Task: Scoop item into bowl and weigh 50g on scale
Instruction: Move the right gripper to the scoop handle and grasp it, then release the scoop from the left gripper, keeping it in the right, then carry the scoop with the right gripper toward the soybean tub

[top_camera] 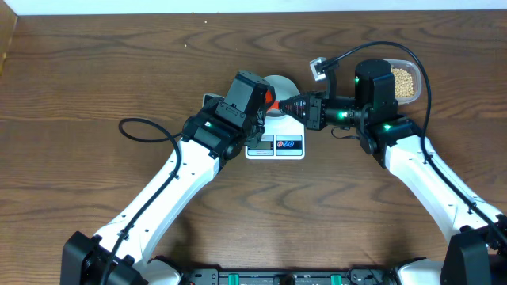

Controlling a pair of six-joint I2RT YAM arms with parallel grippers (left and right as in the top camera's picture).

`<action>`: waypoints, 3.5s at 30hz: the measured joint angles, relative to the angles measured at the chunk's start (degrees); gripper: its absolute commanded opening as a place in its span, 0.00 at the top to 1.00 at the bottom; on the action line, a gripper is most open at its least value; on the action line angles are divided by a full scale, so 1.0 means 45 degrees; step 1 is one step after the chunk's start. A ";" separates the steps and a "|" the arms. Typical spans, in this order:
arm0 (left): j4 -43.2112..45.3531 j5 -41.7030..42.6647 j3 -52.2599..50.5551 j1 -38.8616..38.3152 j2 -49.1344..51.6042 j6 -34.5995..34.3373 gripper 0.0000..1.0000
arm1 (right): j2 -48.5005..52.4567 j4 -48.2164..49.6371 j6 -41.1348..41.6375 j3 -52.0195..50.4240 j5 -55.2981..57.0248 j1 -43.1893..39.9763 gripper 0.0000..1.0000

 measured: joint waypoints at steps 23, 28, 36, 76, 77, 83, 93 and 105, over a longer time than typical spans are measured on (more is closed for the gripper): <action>0.0000 0.0107 0.0000 0.0024 -0.0005 0.1166 0.11 | 0.0000 -0.0563 0.0005 0.0000 0.0699 0.0000 0.99; 0.0000 0.0141 0.0000 0.0457 -0.0359 0.3177 0.10 | 0.0000 -0.1229 0.0000 0.0000 0.1773 0.0000 0.99; 0.0092 0.0141 0.0000 0.0957 -0.1846 0.6368 0.10 | 0.0000 -0.1603 -0.0058 0.0005 0.2307 0.0000 0.99; -0.0466 0.0811 0.0000 0.0680 -0.1841 1.0108 0.05 | -0.0986 -0.5940 -0.1676 0.1311 0.3721 -0.1768 0.99; -0.0471 0.0816 0.0000 0.0680 -0.1841 1.0112 0.05 | -0.1020 -0.6222 -0.1739 0.1579 0.3808 -0.1802 0.99; -0.0471 0.0869 0.0000 0.0680 -0.1841 1.0156 0.05 | -0.1112 -0.7970 -0.2166 0.3143 0.4600 -0.1807 0.99; -0.0374 0.0874 0.0000 0.0680 -0.1841 1.0462 0.05 | -0.1195 -0.9015 -0.2735 0.4240 0.5829 -0.1807 0.99; -0.0719 0.0913 0.0000 0.0680 -0.1841 1.1866 0.01 | -0.1195 -0.9840 -0.3648 0.4289 0.6883 -0.1807 0.99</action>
